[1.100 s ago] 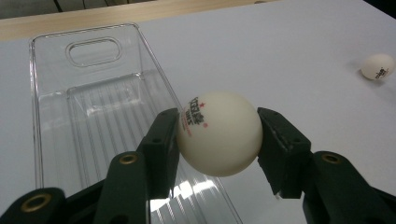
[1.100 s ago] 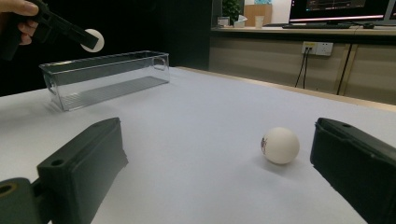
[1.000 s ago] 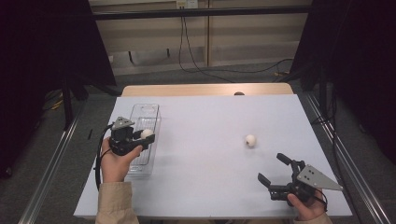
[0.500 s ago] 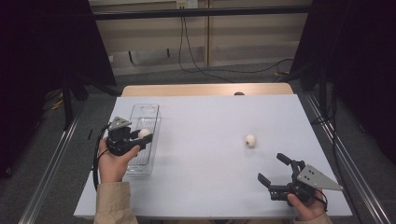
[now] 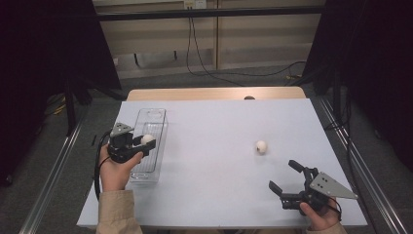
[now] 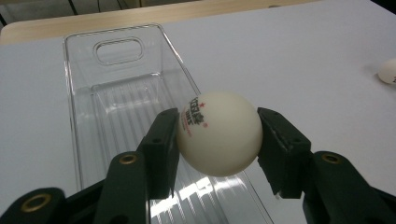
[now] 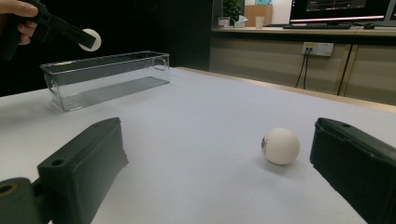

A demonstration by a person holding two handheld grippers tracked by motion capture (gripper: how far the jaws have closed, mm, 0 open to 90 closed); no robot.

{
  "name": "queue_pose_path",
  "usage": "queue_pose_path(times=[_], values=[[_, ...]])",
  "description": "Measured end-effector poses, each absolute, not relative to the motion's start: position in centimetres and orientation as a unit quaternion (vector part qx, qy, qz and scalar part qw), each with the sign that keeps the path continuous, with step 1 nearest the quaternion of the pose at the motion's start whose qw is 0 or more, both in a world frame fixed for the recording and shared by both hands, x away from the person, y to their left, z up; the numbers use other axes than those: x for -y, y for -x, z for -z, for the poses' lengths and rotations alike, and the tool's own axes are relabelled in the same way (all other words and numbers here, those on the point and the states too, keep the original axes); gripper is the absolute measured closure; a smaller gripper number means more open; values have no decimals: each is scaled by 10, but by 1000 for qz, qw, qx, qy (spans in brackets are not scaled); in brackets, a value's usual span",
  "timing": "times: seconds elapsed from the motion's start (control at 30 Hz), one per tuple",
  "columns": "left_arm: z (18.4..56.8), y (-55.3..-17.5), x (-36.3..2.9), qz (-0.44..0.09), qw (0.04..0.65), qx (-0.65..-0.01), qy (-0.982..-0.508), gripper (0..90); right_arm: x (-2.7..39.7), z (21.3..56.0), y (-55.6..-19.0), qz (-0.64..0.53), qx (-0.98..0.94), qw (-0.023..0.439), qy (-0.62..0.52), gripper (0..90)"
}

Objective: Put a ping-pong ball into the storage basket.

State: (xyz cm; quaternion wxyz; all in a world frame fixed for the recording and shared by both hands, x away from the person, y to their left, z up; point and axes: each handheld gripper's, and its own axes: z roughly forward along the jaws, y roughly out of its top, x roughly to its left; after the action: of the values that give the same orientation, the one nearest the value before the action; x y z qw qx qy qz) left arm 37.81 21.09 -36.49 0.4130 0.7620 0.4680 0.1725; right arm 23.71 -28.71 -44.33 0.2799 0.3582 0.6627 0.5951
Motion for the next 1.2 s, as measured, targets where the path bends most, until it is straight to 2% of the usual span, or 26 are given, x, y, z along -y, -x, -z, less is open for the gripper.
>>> queue_pose_path(times=[1.2], values=[[384,-387,-216,-201,382,-485,-761,511,287,443,-237,-596,-663,278,-357,23]])
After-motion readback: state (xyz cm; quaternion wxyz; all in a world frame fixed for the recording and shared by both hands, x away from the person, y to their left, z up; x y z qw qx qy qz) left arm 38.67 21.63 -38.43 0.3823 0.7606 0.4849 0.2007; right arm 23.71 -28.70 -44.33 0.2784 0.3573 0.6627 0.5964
